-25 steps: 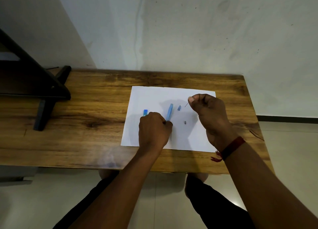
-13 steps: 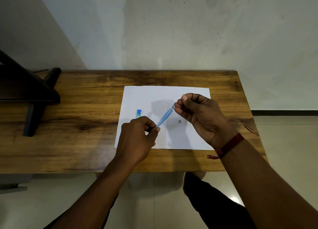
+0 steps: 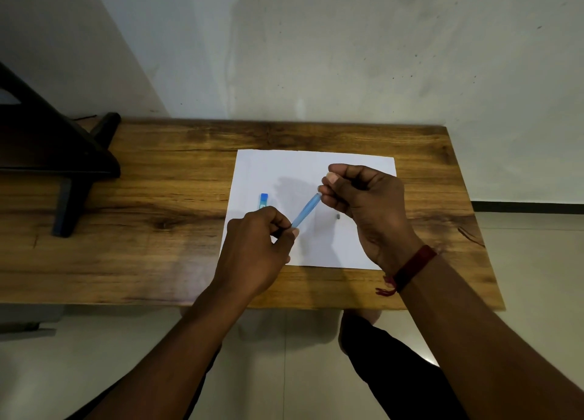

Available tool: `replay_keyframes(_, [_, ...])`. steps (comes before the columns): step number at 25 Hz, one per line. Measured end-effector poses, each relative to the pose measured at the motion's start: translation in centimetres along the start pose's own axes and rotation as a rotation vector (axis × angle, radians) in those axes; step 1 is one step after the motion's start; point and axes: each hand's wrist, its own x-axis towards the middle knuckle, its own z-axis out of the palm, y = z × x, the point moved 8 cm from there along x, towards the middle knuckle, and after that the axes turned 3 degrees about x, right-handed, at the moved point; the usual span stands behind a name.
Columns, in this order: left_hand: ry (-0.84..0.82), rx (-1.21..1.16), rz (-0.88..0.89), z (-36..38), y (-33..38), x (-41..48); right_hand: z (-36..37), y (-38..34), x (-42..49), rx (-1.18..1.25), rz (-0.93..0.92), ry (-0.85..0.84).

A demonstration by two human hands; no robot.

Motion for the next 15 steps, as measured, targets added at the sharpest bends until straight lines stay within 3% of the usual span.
replay_keyframes(9, [-0.011,-0.006,0.006,0.13,-0.01,0.0,0.35,0.81,-0.11,0.102,0.057,-0.037])
replay_keyframes(15, [0.001,0.009,0.017,0.05,0.14,-0.01,0.37,0.99,-0.05,0.043,0.054,-0.035])
